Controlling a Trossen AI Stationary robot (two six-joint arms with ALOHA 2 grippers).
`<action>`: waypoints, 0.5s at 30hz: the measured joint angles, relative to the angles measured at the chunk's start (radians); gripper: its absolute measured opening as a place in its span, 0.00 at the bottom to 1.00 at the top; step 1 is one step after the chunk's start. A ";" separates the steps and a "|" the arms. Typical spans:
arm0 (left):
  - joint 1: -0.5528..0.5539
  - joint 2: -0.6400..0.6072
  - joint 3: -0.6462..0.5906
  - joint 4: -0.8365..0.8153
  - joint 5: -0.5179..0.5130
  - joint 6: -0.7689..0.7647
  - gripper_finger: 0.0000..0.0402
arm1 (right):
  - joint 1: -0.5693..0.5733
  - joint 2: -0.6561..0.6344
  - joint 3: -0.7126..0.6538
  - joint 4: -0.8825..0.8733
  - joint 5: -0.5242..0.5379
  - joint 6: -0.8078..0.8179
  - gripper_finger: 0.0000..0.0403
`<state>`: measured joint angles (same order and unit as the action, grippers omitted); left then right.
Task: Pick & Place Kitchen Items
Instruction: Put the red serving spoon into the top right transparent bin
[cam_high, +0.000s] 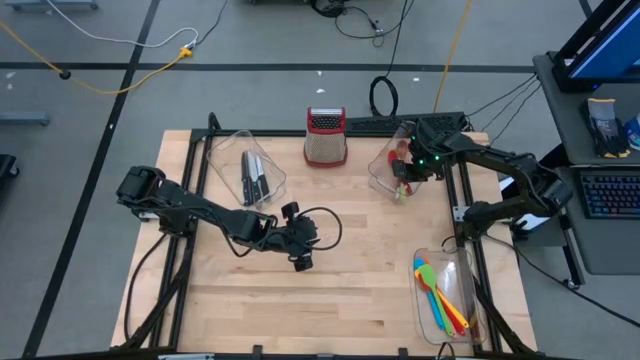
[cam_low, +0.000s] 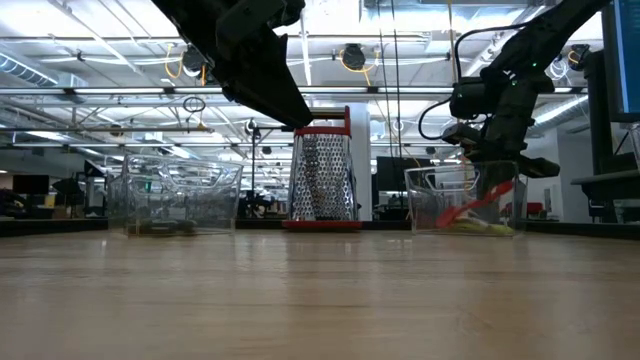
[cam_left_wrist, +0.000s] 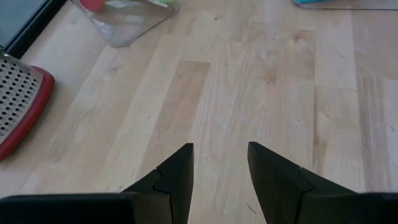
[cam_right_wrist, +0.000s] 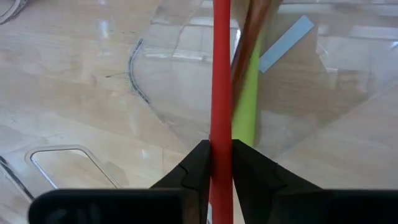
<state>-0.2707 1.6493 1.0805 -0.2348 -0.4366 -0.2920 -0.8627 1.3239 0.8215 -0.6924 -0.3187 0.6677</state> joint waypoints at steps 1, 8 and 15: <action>0.000 0.000 0.000 0.000 0.000 0.000 0.38 | 0.000 0.000 0.000 0.000 0.000 -0.003 0.13; 0.000 0.000 0.000 0.000 0.000 0.000 0.38 | 0.000 0.000 -0.001 0.013 0.008 -0.019 0.13; 0.000 0.000 0.000 0.000 0.001 0.000 0.38 | 0.000 0.000 -0.001 0.033 0.009 -0.024 0.13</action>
<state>-0.2707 1.6492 1.0805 -0.2348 -0.4358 -0.2920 -0.8627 1.3237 0.8204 -0.6589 -0.3099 0.6438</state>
